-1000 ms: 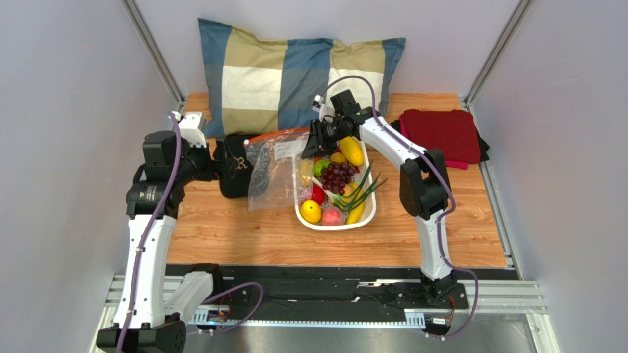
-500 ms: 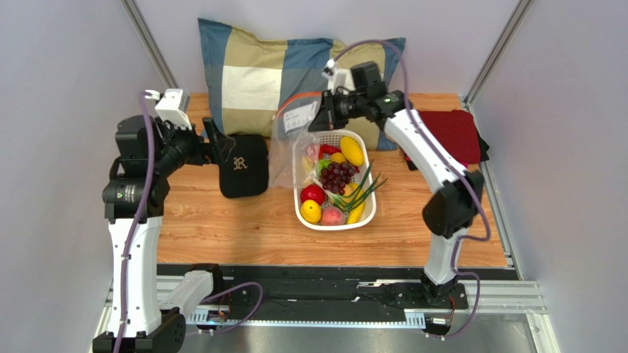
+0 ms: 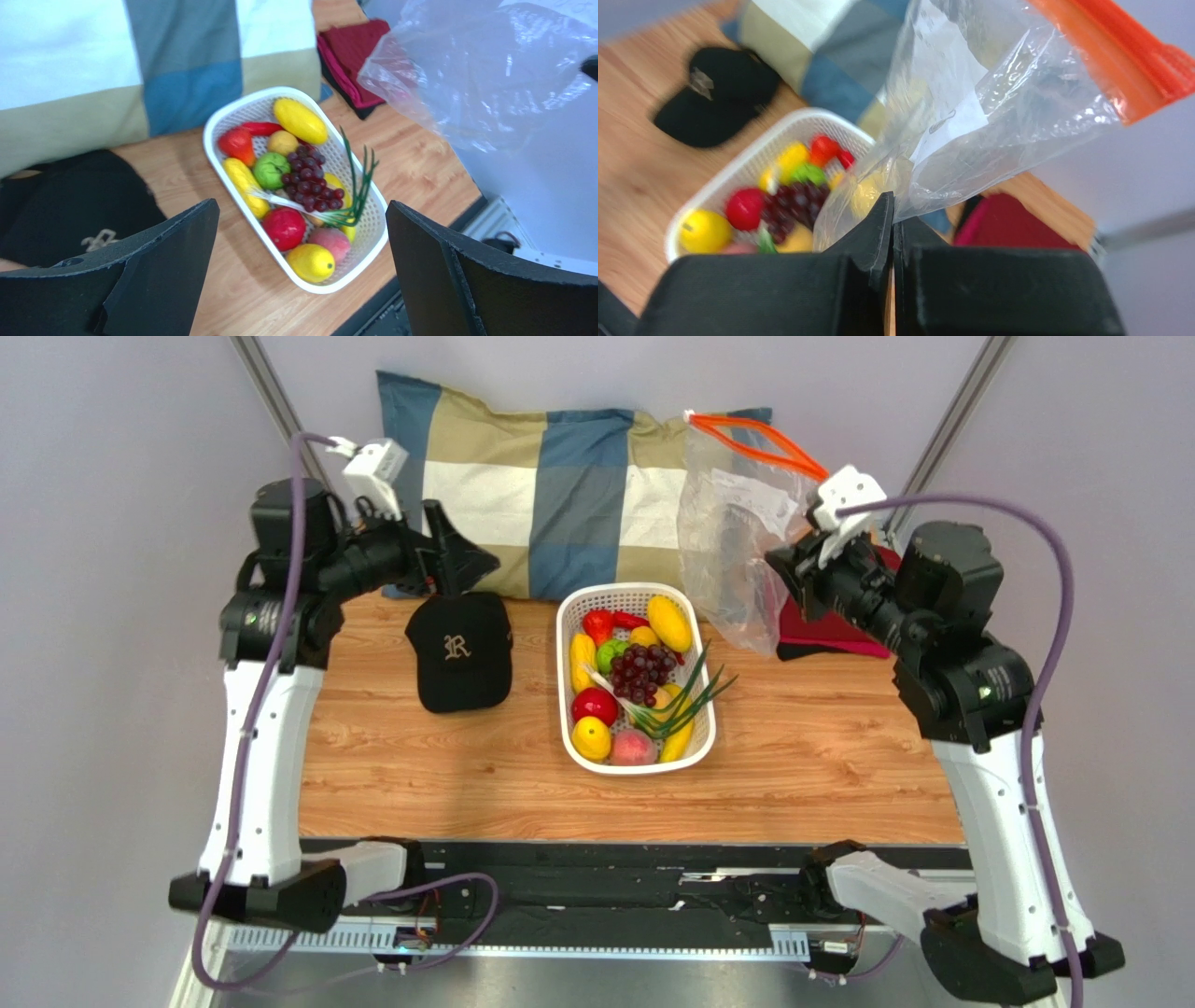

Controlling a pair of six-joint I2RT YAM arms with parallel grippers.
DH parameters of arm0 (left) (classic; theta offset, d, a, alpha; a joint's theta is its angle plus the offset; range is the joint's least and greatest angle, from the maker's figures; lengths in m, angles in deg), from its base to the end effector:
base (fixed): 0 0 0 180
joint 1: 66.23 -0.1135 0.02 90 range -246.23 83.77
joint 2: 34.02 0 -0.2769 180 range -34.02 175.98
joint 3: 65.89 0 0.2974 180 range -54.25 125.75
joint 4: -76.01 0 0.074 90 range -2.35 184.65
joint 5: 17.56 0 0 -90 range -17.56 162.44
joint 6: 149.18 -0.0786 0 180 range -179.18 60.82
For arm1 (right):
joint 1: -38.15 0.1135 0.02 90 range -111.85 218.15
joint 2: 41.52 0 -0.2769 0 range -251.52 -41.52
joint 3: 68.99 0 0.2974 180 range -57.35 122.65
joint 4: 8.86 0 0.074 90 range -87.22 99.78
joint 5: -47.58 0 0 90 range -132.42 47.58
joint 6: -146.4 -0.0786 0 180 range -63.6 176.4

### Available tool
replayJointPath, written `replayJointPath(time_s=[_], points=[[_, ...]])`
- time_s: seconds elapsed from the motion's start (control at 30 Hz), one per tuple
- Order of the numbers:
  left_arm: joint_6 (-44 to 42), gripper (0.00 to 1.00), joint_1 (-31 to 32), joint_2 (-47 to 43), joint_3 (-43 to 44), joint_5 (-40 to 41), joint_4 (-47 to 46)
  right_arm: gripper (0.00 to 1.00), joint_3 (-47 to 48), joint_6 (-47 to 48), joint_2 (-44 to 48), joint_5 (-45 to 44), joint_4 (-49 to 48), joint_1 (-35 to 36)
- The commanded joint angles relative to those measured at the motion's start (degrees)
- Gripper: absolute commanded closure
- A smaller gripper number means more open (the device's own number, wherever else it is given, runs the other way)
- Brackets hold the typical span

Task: Place the food in the zip-top bag and seal the zipper
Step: Pick up the zipper food storage bag at the center of the board, then open the zipper of the food storage bag.

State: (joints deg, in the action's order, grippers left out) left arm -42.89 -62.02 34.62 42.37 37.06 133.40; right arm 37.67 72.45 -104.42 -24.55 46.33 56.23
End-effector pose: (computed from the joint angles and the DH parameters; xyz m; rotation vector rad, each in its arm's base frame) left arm 0.2756 -0.0659 0.5189 0.2340 1.8892 -0.8226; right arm 0.2345 0.1019 0.5362 -0.7311 1.6122 0.3015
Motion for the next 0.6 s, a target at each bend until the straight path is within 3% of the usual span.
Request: replayJointPath(time_s=[0.0, 0.23, 0.4, 0.57], points=[[2.4, 0.01, 7.6, 4.7, 1.3, -1.6, -4.5, 1.0, -12.6, 17.3, 5.1, -20.1, 0.8, -0.2], [9.0, 0.01, 19.5, 17.5, 1.2, -3.8, -10.8, 1.0, -32.3, 25.6, 21.0, -31.2, -2.8, -0.1], [17.5, 0.06, 23.6, 25.0, 4.5, -4.4, -18.4, 1.0, -40.1, 30.6, 29.0, -30.3, -3.9, -0.1], [31.6, 0.08, 27.3, 32.3, 4.8, -6.9, -25.2, 1.0, -47.3, 36.0, 33.5, -30.4, -8.7, -0.1]])
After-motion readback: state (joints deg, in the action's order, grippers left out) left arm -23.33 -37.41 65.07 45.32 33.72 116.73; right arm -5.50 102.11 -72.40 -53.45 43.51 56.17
